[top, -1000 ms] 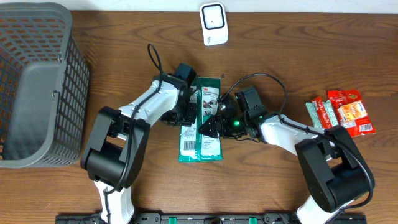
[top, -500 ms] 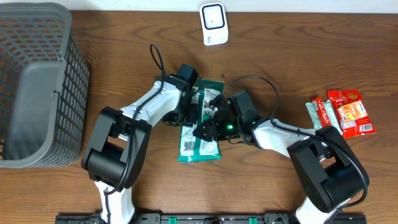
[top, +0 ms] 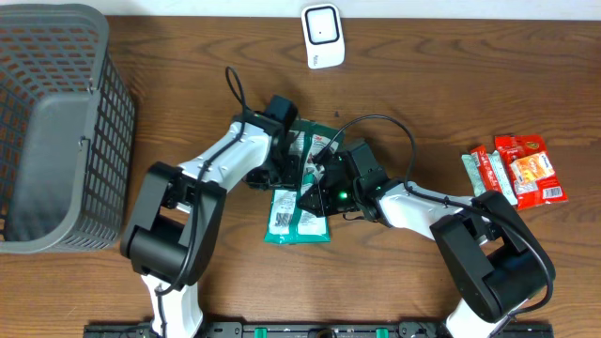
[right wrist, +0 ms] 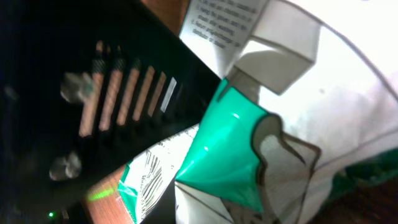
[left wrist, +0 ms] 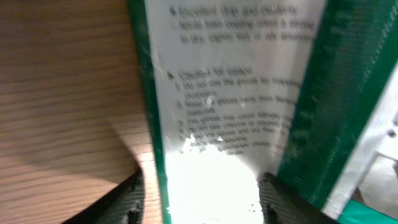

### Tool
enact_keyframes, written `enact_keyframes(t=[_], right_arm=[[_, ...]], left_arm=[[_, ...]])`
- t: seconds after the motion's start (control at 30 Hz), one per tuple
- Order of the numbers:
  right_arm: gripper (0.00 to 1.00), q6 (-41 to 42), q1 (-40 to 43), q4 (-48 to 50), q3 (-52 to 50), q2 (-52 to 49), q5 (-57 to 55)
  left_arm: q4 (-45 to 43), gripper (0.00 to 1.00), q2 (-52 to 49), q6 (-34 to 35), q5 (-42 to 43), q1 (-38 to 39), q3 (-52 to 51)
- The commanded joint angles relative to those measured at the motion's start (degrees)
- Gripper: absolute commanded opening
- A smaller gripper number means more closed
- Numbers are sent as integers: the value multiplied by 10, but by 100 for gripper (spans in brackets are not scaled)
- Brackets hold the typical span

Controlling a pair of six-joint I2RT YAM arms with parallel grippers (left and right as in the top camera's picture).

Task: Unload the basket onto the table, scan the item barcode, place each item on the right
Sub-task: 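Lift the gloves pack upright with both grippers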

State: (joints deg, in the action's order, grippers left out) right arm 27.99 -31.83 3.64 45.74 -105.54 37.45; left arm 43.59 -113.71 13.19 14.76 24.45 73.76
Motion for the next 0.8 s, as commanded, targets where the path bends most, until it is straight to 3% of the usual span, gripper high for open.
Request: enact_keyframes(t=[0.0, 0.07, 0.2, 0.3, 0.63, 0.67, 0.7, 0.77], right_arm=[[9, -13, -5, -9, -2, -6, 5], [1, -13, -5, -18, -2, -6, 1], [1, -13, -5, -38, -2, -6, -24], [4, -13, -4, -52, -2, -6, -25], [1, -73, 53, -101, -2, -4, 6], [5, -73, 63, -118, -2, -4, -2], [22, -73, 72, -135, -2, -4, -13], [24, -75, 74, -137, -2, -5, -14]], left_arm=[[3, 65, 45, -7, -4, -34, -17], [4, 66, 71, -7, -4, -45, -17], [4, 65, 84, -27, -8, -52, -18], [7, 65, 82, -31, -82, -52, -21], [15, 66, 117, -59, -42, -54, -21], [15, 69, 119, -59, -41, -54, -21], [13, 71, 118, -59, -14, -54, -24], [9, 71, 117, -59, 15, -54, -29]])
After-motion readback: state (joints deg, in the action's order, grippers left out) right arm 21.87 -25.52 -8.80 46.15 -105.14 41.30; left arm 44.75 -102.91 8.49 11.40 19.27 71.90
